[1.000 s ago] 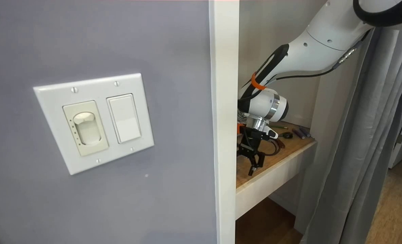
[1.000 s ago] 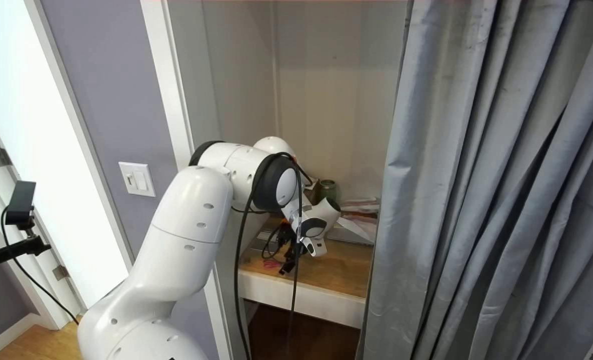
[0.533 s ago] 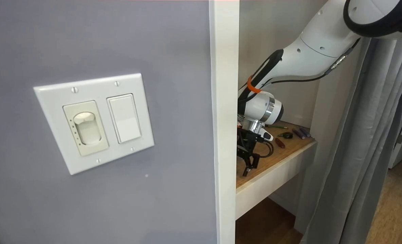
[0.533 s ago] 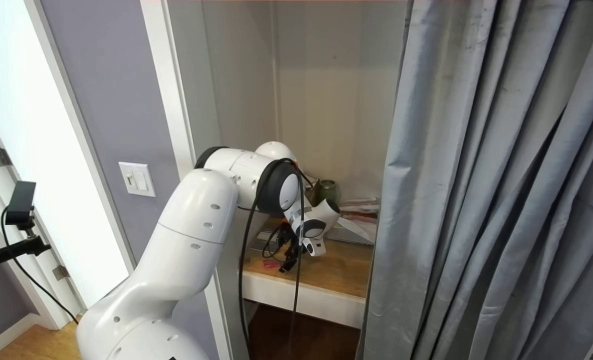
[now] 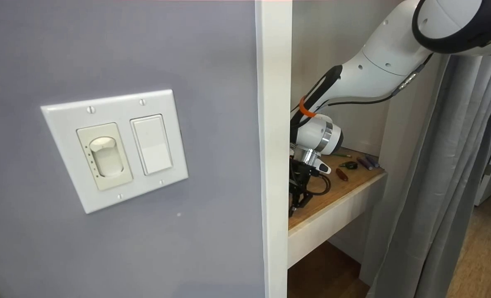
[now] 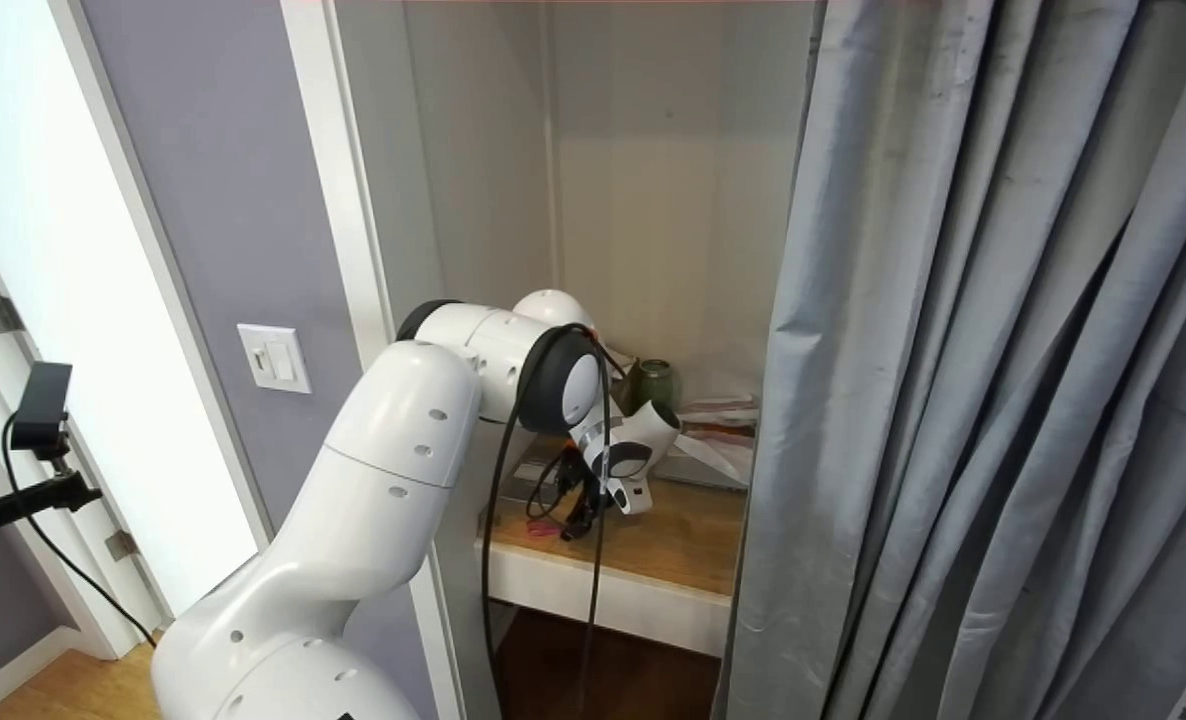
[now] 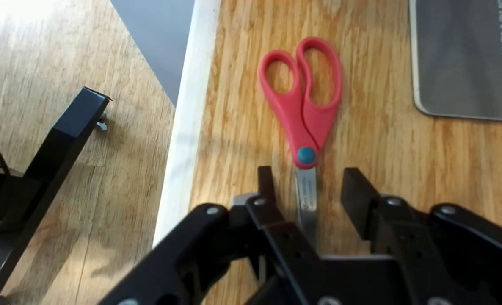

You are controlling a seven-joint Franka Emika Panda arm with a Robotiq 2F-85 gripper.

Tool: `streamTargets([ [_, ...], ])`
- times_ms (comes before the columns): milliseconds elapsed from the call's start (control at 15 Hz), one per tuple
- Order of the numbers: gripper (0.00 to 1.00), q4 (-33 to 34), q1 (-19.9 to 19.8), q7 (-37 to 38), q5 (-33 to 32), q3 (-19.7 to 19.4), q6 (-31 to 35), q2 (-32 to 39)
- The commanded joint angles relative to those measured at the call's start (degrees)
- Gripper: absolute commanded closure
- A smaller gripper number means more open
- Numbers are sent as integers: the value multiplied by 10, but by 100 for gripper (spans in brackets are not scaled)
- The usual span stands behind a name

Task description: Put the scissors on the coaster

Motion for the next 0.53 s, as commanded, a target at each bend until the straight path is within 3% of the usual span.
streamTargets([
  [0, 84, 18, 11, 1, 5, -8, 9, 14],
  [133, 98, 17, 13, 3, 2, -10, 6, 12],
  [467, 97, 4, 12, 7, 4, -13, 10, -8],
])
